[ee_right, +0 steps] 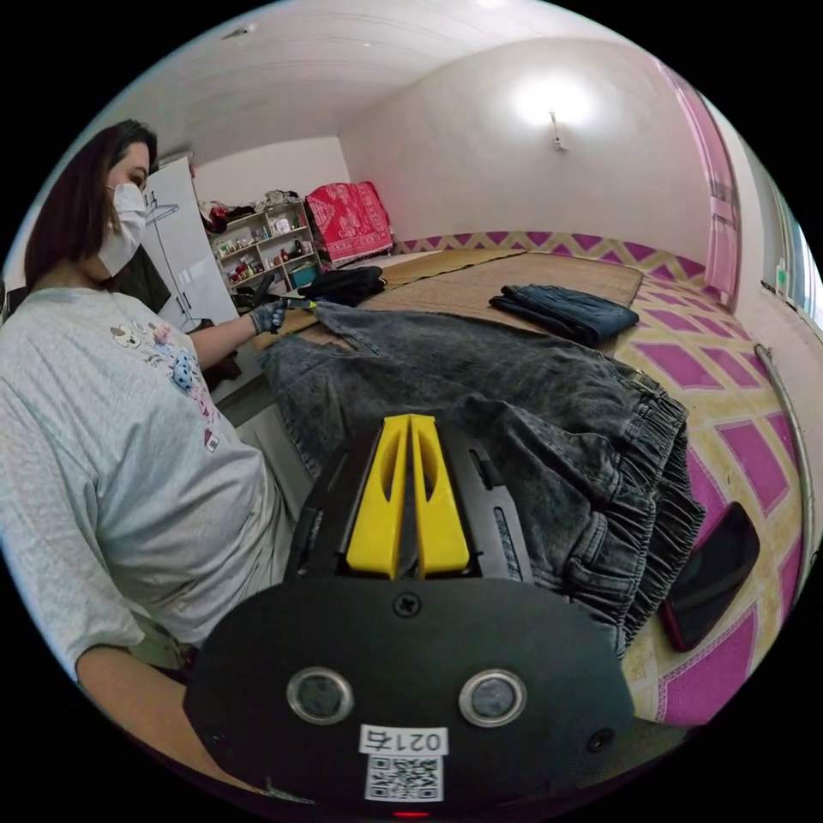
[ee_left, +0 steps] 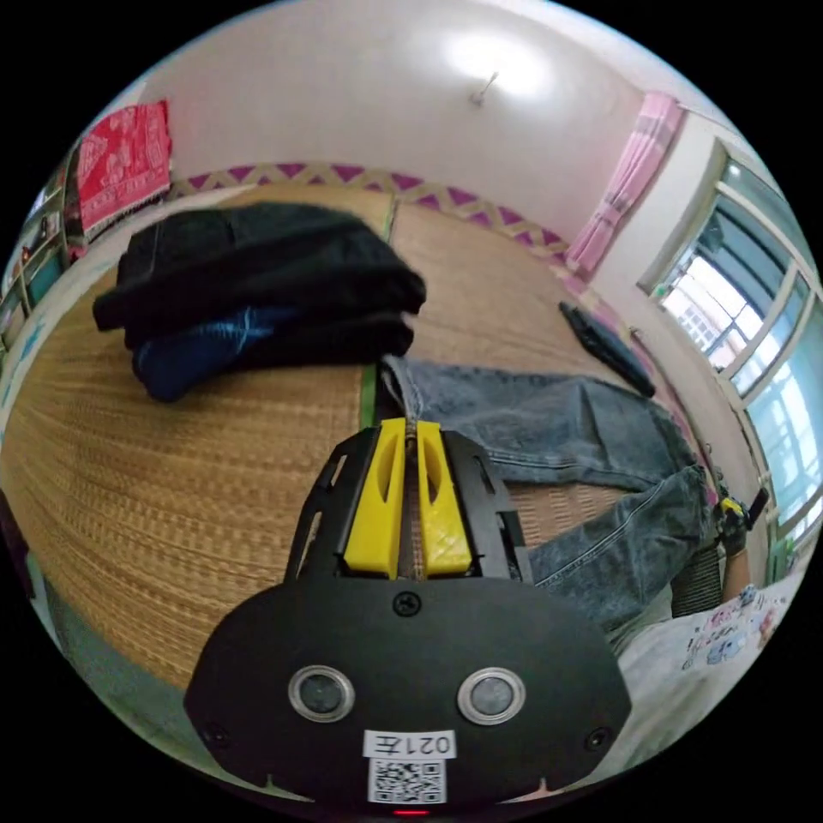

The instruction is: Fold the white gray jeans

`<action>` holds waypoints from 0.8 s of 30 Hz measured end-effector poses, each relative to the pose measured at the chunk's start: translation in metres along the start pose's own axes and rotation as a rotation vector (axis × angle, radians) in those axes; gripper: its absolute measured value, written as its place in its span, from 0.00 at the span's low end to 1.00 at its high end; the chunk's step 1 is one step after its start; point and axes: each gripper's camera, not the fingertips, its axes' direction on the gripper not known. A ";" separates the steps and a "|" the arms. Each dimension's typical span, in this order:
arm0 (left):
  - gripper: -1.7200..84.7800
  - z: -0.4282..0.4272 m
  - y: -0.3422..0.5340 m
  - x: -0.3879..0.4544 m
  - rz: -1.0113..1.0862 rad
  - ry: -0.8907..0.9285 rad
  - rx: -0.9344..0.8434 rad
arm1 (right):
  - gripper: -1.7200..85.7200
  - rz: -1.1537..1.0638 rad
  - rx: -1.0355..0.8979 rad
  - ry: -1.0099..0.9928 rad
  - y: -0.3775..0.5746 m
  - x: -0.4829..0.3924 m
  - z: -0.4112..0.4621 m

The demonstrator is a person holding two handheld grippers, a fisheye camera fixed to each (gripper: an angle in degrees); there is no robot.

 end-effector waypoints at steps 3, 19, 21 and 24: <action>0.01 0.016 -0.001 -0.015 -0.060 0.000 -0.091 | 0.01 0.016 0.028 0.001 -0.003 0.005 0.001; 0.08 -0.077 0.071 0.025 -0.033 0.109 -0.060 | 0.01 0.038 0.051 -0.048 0.007 -0.004 0.022; 0.10 -0.078 0.086 0.052 0.044 0.020 -0.129 | 0.01 0.049 0.048 -0.052 0.010 -0.003 0.026; 0.12 -0.063 0.106 0.088 0.161 -0.114 -0.220 | 0.01 0.058 0.053 -0.074 0.013 -0.003 0.033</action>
